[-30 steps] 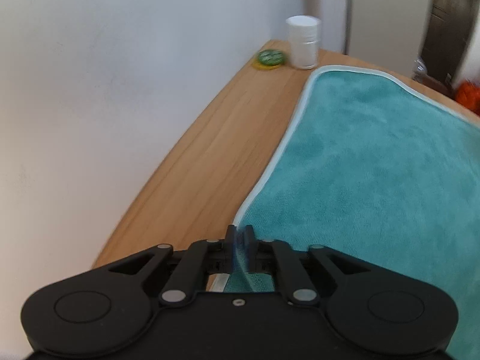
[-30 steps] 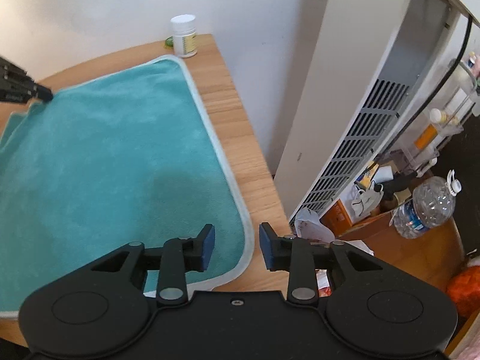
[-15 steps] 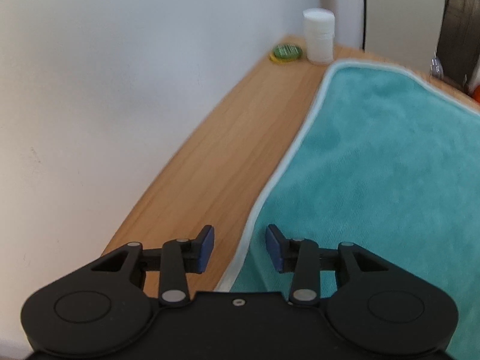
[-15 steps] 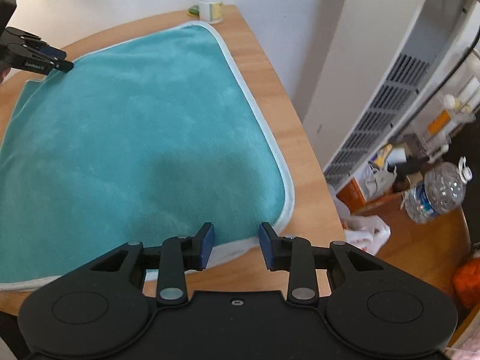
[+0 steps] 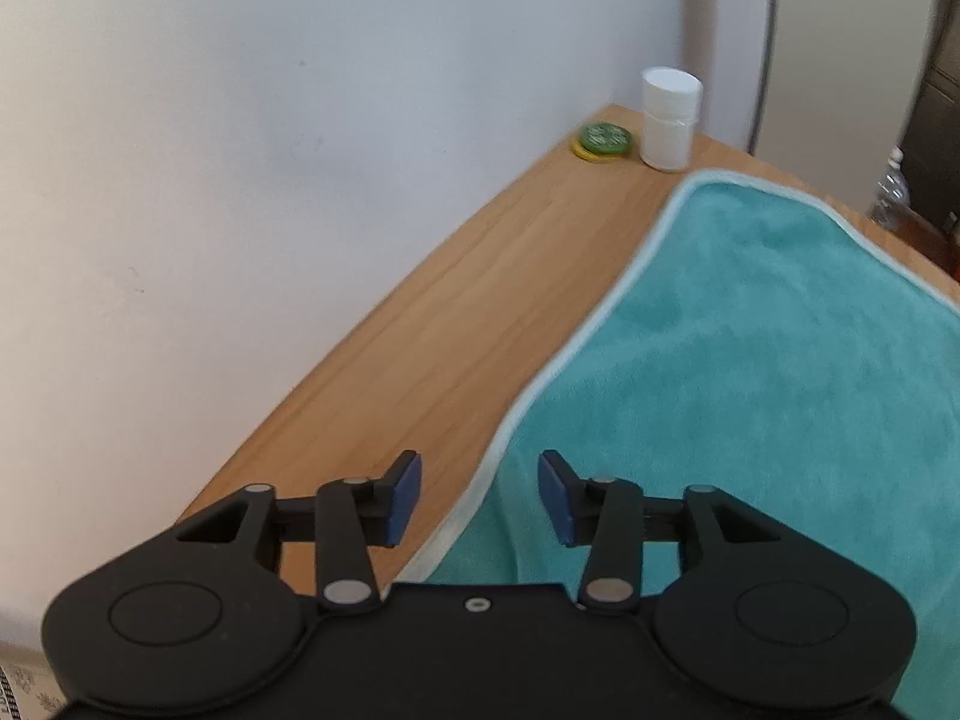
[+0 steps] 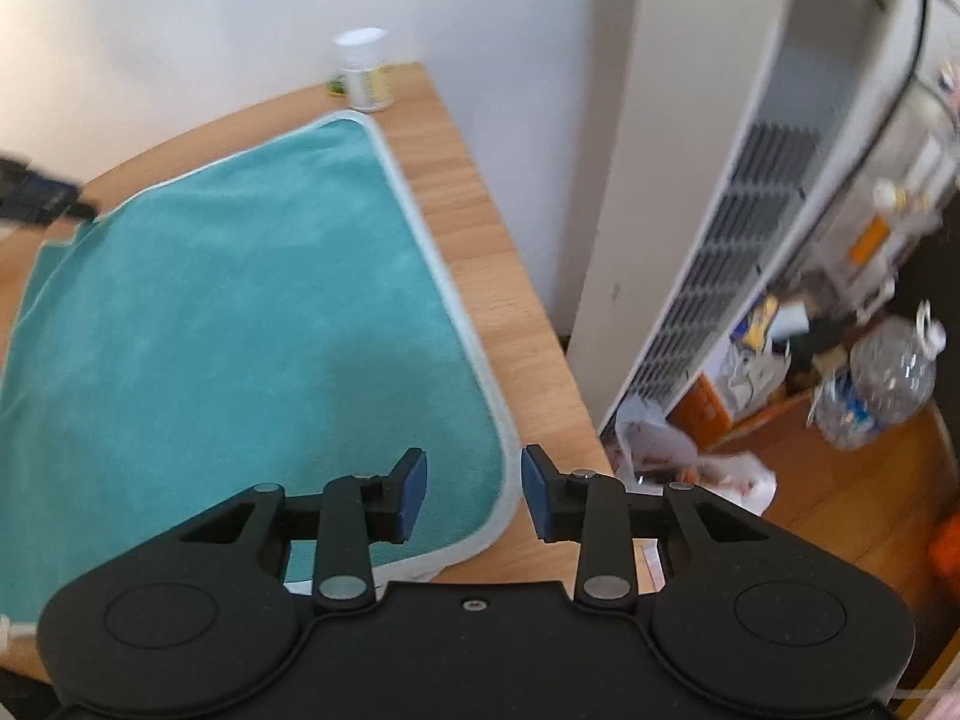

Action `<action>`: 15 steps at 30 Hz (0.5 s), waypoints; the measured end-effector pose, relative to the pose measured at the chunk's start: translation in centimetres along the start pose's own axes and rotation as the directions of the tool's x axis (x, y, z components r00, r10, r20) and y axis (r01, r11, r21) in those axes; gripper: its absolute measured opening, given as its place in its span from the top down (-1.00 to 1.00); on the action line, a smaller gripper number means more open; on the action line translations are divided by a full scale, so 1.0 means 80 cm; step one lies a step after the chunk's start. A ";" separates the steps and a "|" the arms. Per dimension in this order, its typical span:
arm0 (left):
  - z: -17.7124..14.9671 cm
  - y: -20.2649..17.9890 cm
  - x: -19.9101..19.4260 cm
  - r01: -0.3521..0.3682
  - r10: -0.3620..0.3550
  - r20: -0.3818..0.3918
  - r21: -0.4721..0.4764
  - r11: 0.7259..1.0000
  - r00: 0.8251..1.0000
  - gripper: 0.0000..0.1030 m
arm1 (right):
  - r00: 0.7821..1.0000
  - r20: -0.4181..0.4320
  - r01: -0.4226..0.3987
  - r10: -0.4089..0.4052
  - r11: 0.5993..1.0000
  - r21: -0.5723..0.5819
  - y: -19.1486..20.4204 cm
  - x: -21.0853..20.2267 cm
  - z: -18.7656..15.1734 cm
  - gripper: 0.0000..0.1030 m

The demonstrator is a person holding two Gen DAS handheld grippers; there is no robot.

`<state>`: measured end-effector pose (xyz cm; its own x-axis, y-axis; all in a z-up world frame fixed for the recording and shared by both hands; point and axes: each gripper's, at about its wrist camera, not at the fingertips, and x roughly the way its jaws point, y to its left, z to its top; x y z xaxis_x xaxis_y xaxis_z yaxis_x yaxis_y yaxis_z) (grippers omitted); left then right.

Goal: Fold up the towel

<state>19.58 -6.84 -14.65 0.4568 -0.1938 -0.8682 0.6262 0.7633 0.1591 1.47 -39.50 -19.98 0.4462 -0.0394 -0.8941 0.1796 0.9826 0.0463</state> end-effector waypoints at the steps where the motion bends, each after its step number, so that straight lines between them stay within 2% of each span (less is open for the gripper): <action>1: -0.002 0.002 0.003 0.014 -0.014 -0.007 0.007 1.000 1.000 0.10 | 1.000 -0.006 -0.010 0.010 1.000 0.030 -0.004 0.003 -0.002 0.25; 3: -0.003 0.005 0.012 0.025 -0.025 -0.012 0.019 1.000 1.000 0.09 | 0.999 -0.014 -0.034 0.036 0.995 0.094 -0.011 0.007 -0.006 0.26; 5: -0.006 0.010 0.020 0.032 -0.032 -0.018 0.029 0.999 0.999 0.09 | 0.998 -0.016 -0.059 0.061 0.991 0.119 -0.013 0.008 -0.009 0.47; 6: -0.008 0.012 0.024 0.041 -0.040 -0.023 0.036 0.998 0.999 0.10 | 0.997 -0.016 -0.071 0.074 0.989 0.130 -0.014 0.008 -0.010 0.70; 7: -0.009 0.014 0.028 0.052 -0.051 -0.028 0.044 0.998 0.998 0.10 | 0.996 -0.012 -0.086 0.089 0.985 0.147 -0.016 0.007 -0.011 0.83; 10: -0.008 0.022 0.033 0.083 -0.083 -0.022 0.025 0.996 0.996 0.14 | 0.992 0.015 -0.128 0.128 0.973 0.191 -0.020 -0.003 -0.012 0.94; 12: -0.010 0.024 0.031 0.100 -0.099 -0.015 0.037 0.994 0.995 0.85 | 0.989 0.048 -0.149 0.142 0.967 0.205 -0.018 -0.017 -0.011 0.94; 15: -0.011 0.023 0.026 0.116 -0.116 -0.007 0.068 0.991 0.993 0.87 | 0.984 0.086 -0.172 0.156 0.957 0.232 -0.017 -0.035 -0.010 0.95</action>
<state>21.10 -5.27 -16.55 0.3762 -0.2766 -0.8843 0.7165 0.6920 0.0883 -0.70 -40.56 -17.92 0.5427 0.0988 -0.8341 0.2989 0.9053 0.3017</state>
